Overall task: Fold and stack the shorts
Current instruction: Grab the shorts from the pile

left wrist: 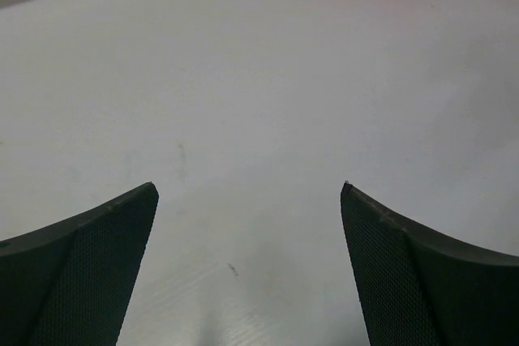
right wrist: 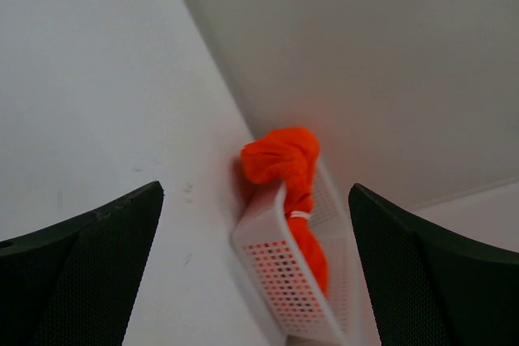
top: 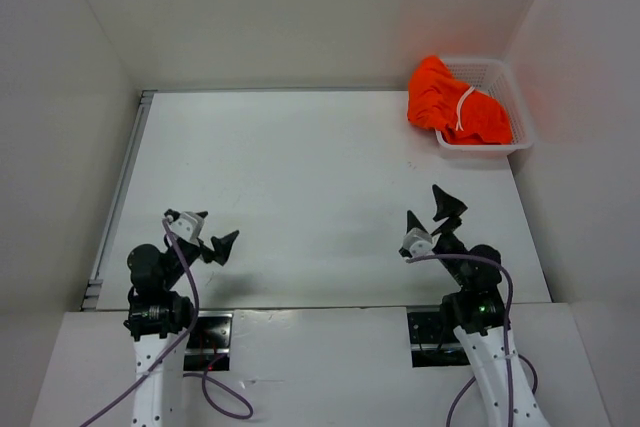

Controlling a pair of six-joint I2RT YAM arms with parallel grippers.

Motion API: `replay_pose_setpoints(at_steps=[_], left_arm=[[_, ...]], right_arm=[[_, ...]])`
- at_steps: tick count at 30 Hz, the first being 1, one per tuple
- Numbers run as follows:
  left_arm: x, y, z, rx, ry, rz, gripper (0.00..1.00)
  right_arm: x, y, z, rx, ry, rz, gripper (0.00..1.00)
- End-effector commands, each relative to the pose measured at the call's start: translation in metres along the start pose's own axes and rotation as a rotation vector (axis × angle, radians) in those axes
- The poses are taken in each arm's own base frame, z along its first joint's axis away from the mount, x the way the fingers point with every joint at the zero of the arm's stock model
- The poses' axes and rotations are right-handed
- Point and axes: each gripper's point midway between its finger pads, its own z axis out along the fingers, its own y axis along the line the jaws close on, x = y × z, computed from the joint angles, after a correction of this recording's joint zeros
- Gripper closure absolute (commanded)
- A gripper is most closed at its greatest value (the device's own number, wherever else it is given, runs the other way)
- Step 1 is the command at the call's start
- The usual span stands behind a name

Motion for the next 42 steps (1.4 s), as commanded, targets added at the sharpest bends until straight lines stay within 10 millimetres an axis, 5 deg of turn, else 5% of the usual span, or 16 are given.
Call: replay_pose_setpoints(at_steps=[1, 3, 4, 6, 7, 8, 9, 10, 13, 14, 15, 17, 23, 26, 34, 42], left_arm=[[-0.096, 0.041, -0.014, -0.253, -0.222, 0.171, 0.00], [-0.096, 0.039, -0.014, -0.240, -0.165, 0.132, 0.00], [-0.091, 0.044, -0.009, -0.236, -0.107, 0.091, 0.00], [-0.115, 0.050, -0.006, -0.246, -0.071, 0.066, 0.00], [-0.101, 0.068, 0.007, -0.272, 0.038, -0.007, 0.00], [-0.095, 0.075, 0.011, -0.285, 0.113, -0.055, 0.00], [-0.128, 0.084, 0.016, -0.299, 0.111, -0.050, 0.00], [-0.104, 0.104, 0.034, -0.318, 0.252, -0.133, 0.00], [-0.089, 0.143, 0.064, -0.367, 0.479, -0.238, 0.00], [-0.059, 0.141, 0.073, -0.339, 0.605, -0.301, 0.00], [-0.060, 0.139, 0.081, -0.318, 0.627, -0.303, 0.00], [-0.059, 0.143, 0.093, -0.309, 0.627, -0.298, 0.00], [-0.049, 0.145, 0.110, -0.266, 0.645, -0.318, 0.00], [-0.047, 0.149, 0.116, -0.266, 0.645, -0.318, 0.00], [-0.034, 0.149, 0.119, -0.253, 0.683, -0.343, 0.00], [-0.031, 0.148, 0.118, -0.250, 0.704, -0.354, 0.00]], right_arm=[[-0.059, -0.090, -0.013, 0.262, -0.130, -0.262, 0.00], [-0.051, -0.080, -0.003, 0.121, -0.068, -0.177, 0.00], [-0.066, -0.102, -0.003, 0.129, -0.071, -0.131, 0.00], [-0.040, -0.101, 0.027, 0.036, 0.055, -0.007, 0.00], [-0.052, -0.135, 0.035, 0.084, 0.068, 0.020, 0.00], [-0.039, -0.145, 0.044, 0.111, 0.148, 0.134, 0.00], [-0.010, -0.124, 0.071, 0.014, 0.267, 0.240, 0.00], [-0.020, -0.159, 0.083, 0.115, 0.304, 0.385, 0.00], [0.007, -0.156, 0.132, 0.133, 0.493, 0.710, 0.00], [0.015, -0.153, 0.142, 0.132, 0.526, 0.788, 0.00], [0.024, -0.146, 0.157, 0.102, 0.567, 0.879, 0.00], [0.032, -0.146, 0.168, 0.113, 0.565, 1.161, 0.00], [0.150, -0.157, 0.156, 0.410, 0.694, 1.816, 0.07], [0.169, -0.155, 0.166, 0.406, 0.694, 1.866, 0.17], [0.215, -0.123, 0.177, 0.437, 0.801, 1.960, 0.15], [0.235, -0.120, 0.194, 0.434, 0.794, 1.971, 0.15]])
